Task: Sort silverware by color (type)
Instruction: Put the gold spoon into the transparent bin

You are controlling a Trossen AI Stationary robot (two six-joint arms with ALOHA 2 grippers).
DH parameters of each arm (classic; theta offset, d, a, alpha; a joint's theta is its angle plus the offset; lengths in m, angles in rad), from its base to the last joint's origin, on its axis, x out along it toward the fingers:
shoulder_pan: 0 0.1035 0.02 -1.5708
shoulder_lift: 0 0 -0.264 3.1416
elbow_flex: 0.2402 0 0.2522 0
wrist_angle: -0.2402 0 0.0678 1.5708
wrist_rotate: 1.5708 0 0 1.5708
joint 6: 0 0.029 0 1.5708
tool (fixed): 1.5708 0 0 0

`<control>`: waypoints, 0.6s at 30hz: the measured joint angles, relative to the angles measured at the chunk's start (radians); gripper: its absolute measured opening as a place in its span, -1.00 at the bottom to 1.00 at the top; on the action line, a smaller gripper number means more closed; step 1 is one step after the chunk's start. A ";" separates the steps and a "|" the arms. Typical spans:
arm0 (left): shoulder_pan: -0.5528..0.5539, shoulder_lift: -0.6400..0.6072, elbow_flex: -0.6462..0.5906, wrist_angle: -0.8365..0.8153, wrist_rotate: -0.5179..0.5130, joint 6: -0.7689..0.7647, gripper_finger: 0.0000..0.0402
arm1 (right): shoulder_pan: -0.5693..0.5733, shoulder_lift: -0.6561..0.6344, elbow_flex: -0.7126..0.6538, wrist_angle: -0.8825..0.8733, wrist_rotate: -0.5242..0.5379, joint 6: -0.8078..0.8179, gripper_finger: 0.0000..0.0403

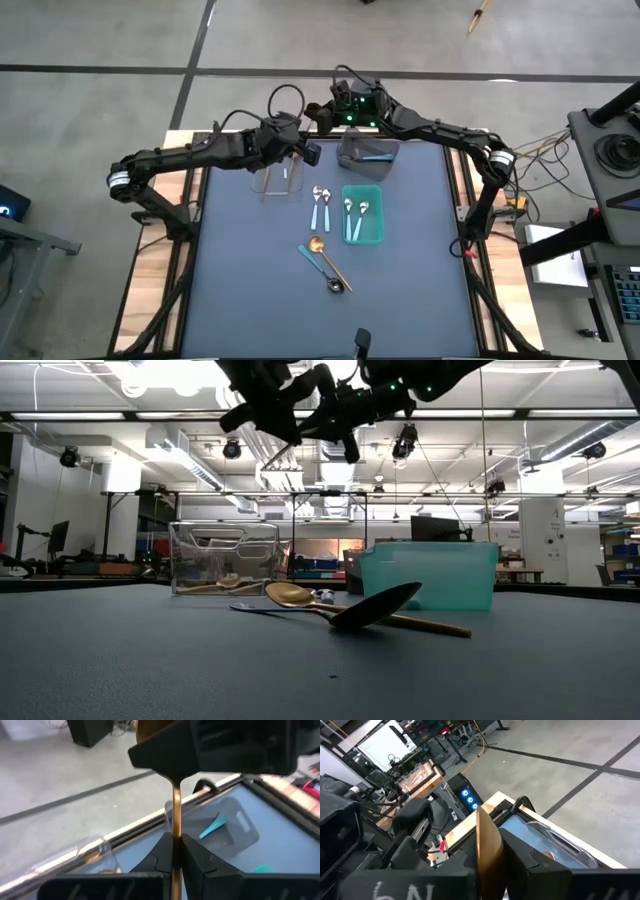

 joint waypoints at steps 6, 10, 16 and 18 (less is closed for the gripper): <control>0.000 -0.003 0.000 -0.058 0.003 -0.032 -1.00 | -0.005 0.001 -0.001 0.011 0.008 0.004 -0.68; 0.000 -0.004 0.000 -0.114 0.004 -0.071 -1.00 | -0.006 0.001 -0.001 0.008 0.027 0.004 -0.51; 0.012 -0.004 -0.002 -0.281 0.007 -0.179 -1.00 | -0.042 -0.002 -0.001 0.007 0.030 0.016 -0.28; 0.020 -0.004 -0.004 -0.327 0.010 -0.212 -1.00 | -0.060 -0.010 -0.001 -0.005 0.029 0.036 -0.22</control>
